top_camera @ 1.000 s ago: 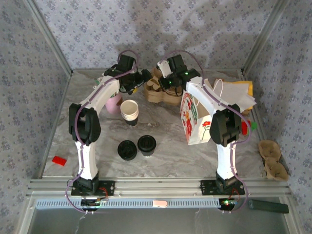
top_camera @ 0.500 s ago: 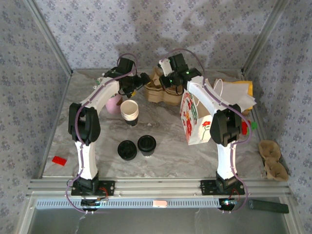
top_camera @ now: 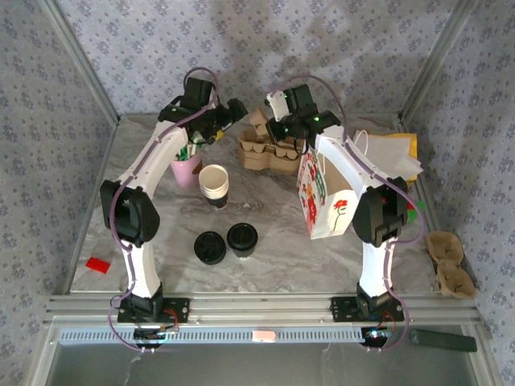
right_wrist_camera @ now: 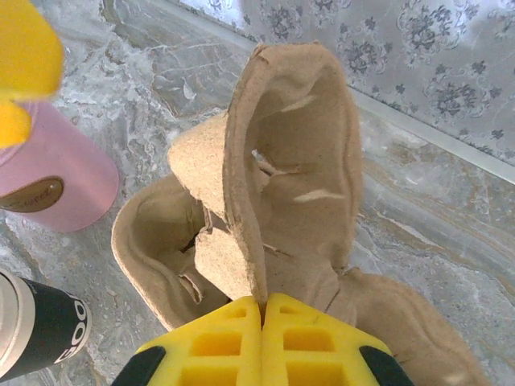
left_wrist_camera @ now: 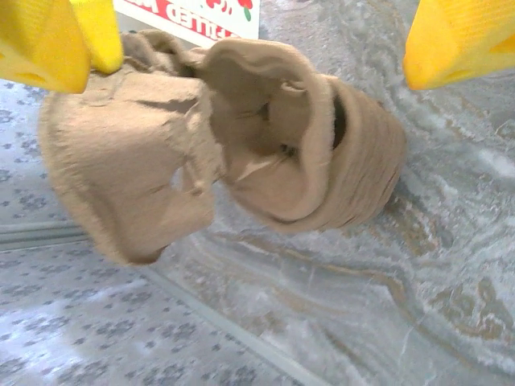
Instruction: Pack the takeout coffee
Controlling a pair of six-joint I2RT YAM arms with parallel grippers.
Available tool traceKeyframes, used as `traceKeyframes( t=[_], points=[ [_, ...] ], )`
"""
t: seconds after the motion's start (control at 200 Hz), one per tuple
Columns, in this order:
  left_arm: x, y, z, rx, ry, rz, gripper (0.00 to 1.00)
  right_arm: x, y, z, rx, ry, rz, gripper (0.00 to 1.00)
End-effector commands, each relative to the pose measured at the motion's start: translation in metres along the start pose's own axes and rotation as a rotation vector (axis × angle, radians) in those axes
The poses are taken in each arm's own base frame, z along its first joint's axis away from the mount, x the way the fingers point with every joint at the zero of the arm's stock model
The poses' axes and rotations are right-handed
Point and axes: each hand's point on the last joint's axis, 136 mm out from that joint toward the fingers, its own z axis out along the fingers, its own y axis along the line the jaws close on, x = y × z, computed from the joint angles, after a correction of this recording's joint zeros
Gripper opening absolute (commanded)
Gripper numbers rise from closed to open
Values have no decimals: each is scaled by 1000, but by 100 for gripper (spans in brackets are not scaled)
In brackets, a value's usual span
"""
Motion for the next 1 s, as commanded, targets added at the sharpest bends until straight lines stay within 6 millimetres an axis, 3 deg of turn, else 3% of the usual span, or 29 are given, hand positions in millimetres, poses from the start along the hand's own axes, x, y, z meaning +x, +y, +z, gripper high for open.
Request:
traceKeyframes(
  t=[0.0, 0.145, 0.475, 0.72, 0.999],
  points=[
    [-8, -23, -28, 27, -28, 35, 100, -12, 0, -17, 1, -47, -26, 0],
    [-5, -31, -25, 18, -7, 61, 100, -7, 2, -14, -13, -37, -34, 0],
    [5, -30, 9, 17, 54, 30, 100, 0, -5, -6, 6, -33, -30, 0],
    [10, -31, 23, 37, 69, -2, 100, -12, -17, -15, 65, -88, -33, 0],
    [13, -30, 16, 49, 60, -9, 100, -30, -30, -32, 126, -149, -31, 0]
  ],
)
